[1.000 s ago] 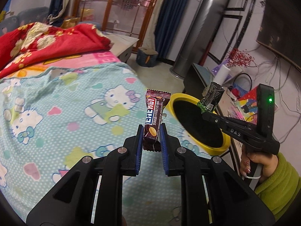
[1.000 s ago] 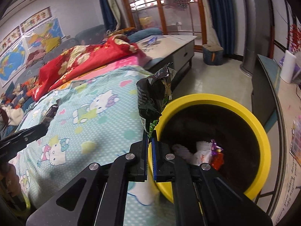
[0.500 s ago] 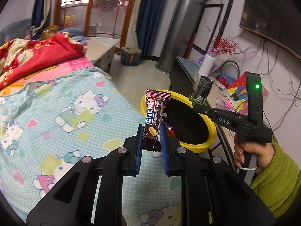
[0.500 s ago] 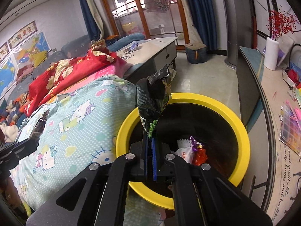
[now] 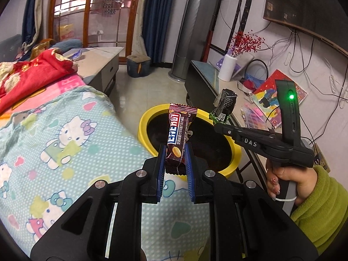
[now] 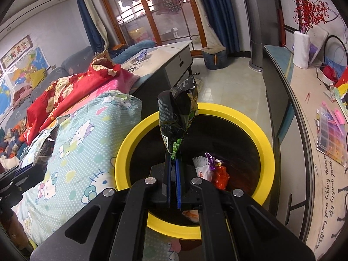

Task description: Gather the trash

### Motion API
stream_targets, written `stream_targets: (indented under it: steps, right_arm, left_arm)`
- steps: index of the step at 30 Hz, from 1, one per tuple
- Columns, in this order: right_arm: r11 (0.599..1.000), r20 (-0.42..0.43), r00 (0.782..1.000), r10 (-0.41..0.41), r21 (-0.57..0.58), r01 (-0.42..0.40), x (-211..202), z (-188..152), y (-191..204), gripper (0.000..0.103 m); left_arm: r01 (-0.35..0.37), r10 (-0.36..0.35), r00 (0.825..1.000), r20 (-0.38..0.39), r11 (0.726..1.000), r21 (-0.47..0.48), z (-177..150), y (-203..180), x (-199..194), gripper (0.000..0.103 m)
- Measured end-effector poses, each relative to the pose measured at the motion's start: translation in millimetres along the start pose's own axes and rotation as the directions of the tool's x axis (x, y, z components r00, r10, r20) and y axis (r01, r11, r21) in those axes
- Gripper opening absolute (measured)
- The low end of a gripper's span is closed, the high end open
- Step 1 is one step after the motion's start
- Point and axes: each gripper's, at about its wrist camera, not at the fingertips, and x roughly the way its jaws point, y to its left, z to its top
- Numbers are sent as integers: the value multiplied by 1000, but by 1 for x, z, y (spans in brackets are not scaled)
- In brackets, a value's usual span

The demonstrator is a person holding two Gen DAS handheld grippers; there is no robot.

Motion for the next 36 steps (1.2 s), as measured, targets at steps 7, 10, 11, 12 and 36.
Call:
stream_targets:
  steps: [7, 10, 11, 12, 36]
  right_arm:
    - [1000, -9, 1000, 4, 20, -4, -1, -4, -9, 4]
    - [1000, -14, 1000, 8, 24, -8, 0, -5, -10, 4]
    - [1000, -16, 1000, 11, 27, -11, 0, -6, -11, 4]
    - [999, -19, 1000, 15, 30, -14, 0, -7, -13, 4]
    - [998, 6, 1000, -27, 54, 27, -29, -20, -27, 55]
  left_arm:
    - [6, -5, 1000, -23, 1000, 23, 5, -10, 18, 12]
    - [9, -8, 1000, -30, 999, 34, 8, -12, 26, 12]
    - [11, -9, 999, -36, 999, 41, 9, -14, 30, 12]
    - [11, -9, 999, -39, 999, 46, 9, -14, 33, 12]
    - [41, -41, 999, -26, 999, 2, 24, -23, 59, 86]
